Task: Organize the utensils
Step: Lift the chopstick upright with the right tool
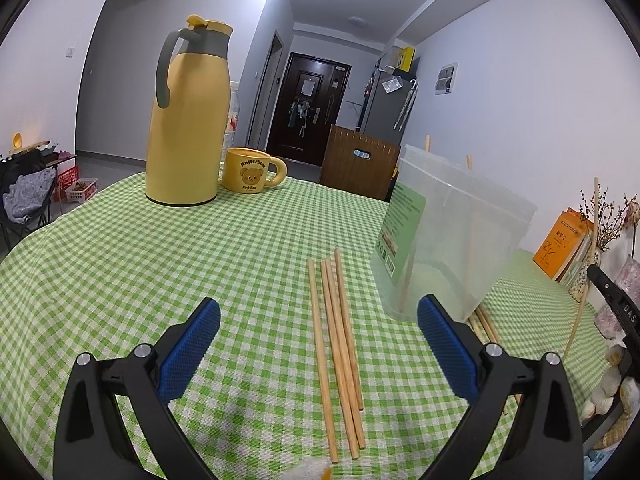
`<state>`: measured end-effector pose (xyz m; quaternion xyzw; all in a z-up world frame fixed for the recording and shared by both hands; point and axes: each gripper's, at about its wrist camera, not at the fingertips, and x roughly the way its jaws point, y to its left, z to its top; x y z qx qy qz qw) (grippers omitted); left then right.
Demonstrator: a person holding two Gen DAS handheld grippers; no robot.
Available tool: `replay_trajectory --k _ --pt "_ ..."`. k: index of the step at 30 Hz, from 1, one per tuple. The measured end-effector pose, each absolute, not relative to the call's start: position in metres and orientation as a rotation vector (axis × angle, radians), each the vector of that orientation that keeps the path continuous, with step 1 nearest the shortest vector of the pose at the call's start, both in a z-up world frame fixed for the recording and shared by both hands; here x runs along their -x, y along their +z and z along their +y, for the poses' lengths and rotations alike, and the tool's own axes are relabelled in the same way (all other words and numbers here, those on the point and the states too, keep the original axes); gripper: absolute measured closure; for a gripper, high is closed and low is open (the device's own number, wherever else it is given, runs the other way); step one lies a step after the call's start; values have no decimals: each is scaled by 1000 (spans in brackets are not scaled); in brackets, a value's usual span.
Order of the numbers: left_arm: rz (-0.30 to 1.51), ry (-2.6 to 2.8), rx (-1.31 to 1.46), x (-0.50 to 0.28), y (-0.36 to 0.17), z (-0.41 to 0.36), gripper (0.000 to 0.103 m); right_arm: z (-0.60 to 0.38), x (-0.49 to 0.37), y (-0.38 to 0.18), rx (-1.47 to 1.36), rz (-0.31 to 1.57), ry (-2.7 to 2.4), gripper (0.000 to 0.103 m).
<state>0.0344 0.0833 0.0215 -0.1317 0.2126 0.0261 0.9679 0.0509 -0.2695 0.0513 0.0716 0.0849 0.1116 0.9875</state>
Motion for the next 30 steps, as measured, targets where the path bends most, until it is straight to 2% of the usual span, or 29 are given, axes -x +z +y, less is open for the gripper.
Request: replay_trajectory --k 17,30 --pt "471 63 268 -40 20 85 7 -256 -43 48 -81 147 230 96" --pt "698 58 211 -71 37 79 7 -255 -42 47 -69 143 226 96"
